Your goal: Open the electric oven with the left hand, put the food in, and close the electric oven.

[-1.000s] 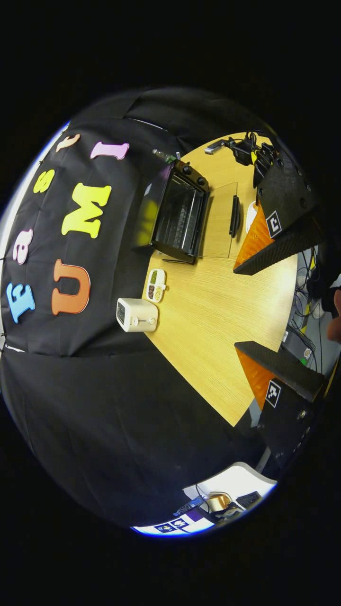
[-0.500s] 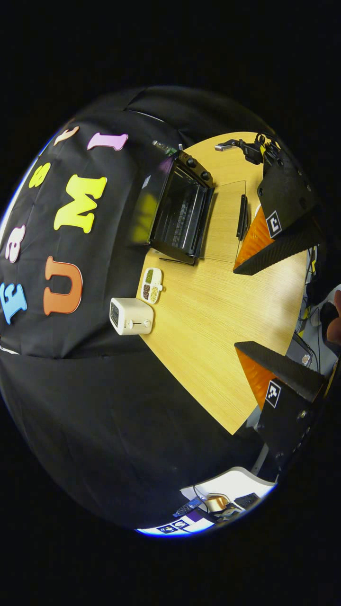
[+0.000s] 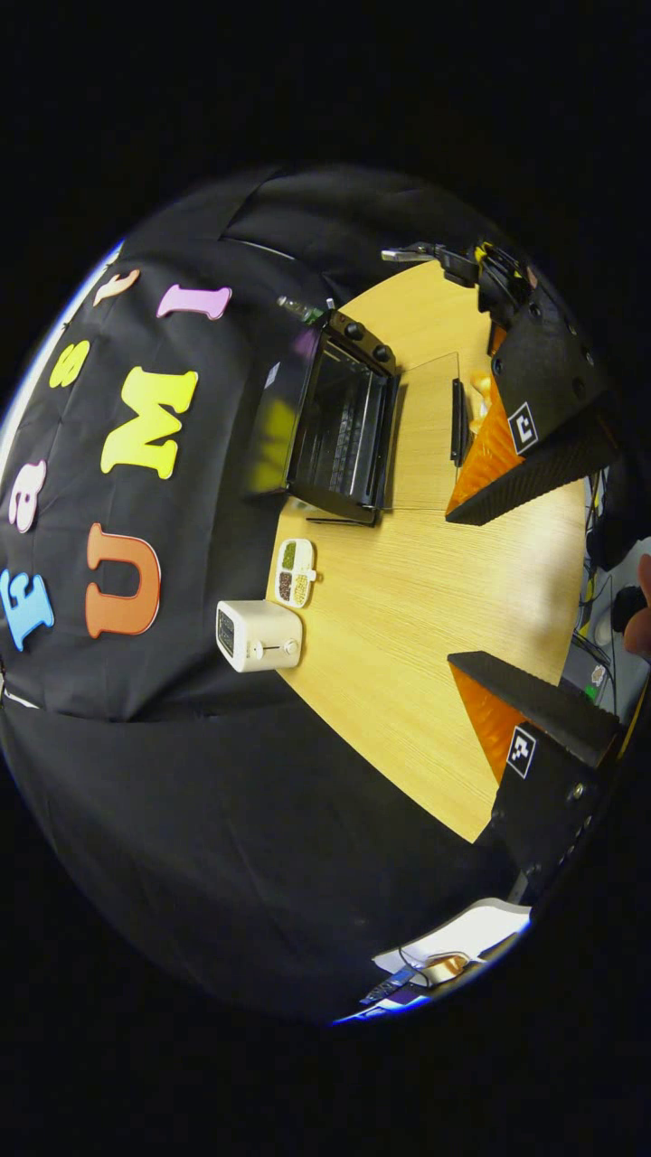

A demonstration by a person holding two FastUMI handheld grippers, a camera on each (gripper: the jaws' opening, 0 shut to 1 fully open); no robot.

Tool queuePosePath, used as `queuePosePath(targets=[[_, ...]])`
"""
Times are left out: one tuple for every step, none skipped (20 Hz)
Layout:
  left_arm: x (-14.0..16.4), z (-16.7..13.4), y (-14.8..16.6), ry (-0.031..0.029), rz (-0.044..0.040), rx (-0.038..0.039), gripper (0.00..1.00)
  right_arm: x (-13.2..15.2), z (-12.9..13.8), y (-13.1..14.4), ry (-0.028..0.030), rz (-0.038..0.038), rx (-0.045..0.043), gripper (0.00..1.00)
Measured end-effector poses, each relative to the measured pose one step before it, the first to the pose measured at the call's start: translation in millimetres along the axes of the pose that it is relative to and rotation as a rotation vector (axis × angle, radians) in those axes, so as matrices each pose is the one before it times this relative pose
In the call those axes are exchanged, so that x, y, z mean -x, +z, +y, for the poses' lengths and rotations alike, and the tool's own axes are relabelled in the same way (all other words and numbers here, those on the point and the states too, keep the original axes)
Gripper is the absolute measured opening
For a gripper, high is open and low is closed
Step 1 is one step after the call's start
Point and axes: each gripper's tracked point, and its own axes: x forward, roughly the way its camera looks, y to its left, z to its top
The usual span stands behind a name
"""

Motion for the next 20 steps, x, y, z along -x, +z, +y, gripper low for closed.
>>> queuePosePath(targets=[[1.95,2.92,-0.40,-0.01358,-0.00057,-0.01213,0.93,4.21,7.73,4.76,0.01084,-0.02949,-0.02739,0.25],[2.96,2.47,0.52,-0.01021,-0.00101,-0.01010,0.93,3.50,6.80,4.25,0.00999,-0.02962,-0.02625,0.25],[2.78,4.67,-1.55,-0.00464,-0.00063,-0.00851,0.93,2.70,7.75,4.94,0.01087,-0.02840,-0.02851,0.25],[2.52,5.06,-0.24,-0.00282,0.00143,-0.00500,0.93,1.40,8.99,5.10,0.01256,-0.02624,-0.02982,0.25],[2.62,5.00,-1.06,-0.00136,0.00227,-0.00160,0.93,-1.17,9.64,6.01,0.01314,-0.02258,-0.02229,0.27],[2.96,4.92,1.36,0.00146,-0.00148,0.00032,0.93,-3.15,10.29,5.53,0.01648,-0.02290,-0.02945,0.27],[3.12,3.32,1.30,0.00235,-0.00064,-0.00064,0.93,-4.92,10.30,6.07,0.01361,-0.01920,-0.02668,0.26],[3.06,3.35,2.39,0.00340,-0.00161,-0.00488,0.93,-6.87,8.63,6.62,0.01164,-0.02248,-0.03082,0.28],[2.40,4.40,1.97,0.00364,-0.00362,-0.00659,0.93,-8.82,8.29,5.99,0.01225,-0.02034,-0.03890,0.27],[2.64,3.07,2.28,0.00605,-0.00310,-0.00618,0.93,-10.31,7.80,5.70,0.00869,-0.02012,-0.03933,0.26],[2.01,3.91,1.55,0.00361,0.00112,-0.00439,0.93,-9.45,6.49,5.97,0.00851,-0.02320,-0.03745,0.25],[3.08,1.62,0.93,0.00120,0.00781,-0.00234,0.93,-11.44,5.81,5.45,0.00520,-0.02274,-0.03940,0.25],[3.97,0.72,-0.76,-0.00026,0.00652,-0.00502,0.93,-9.73,7.19,4.26,0.01013,-0.01930,-0.04101,0.25],[1.11,2.27,3.19,0.00612,-0.00125,-0.00815,0.93,-12.33,7.27,1.43,0.00645,-0.00969,-0.03369,0.25],[-0.10,2.01,3.05,0.00637,-0.00056,-0.00775,0.93,-11.17,5.14,-0.77,0.00334,-0.00059,-0.01766,0.27],[0.92,1.08,0.78,0.00408,0.00106,-0.00557,0.93,-11.45,4.80,-0.25,0.00490,-0.00291,-0.01481,0.25],[0.38,1.30,-0.76,0.00449,0.00634,-0.00621,0.93,-8.97,4.78,2.88,0.00562,-0.01106,-0.01759,0.26],[0.62,0.76,-1.72,0.00726,0.01137,-0.00322,0.93,-6.90,4.65,3.93,0.00395,-0.01505,-0.00929,0.26],[1.23,-0.55,-4.33,-0.00156,0.01716,0.00507,0.93,-8.58,2.12,4.65,0.00190,-0.01651,-0.00638,0.27],[1.99,-1.13,-3.13,-0.00034,0.01310,0.00370,0.93,-7.94,2.29,4.07,0.00039,-0.01752,-0.01265,0.25]])
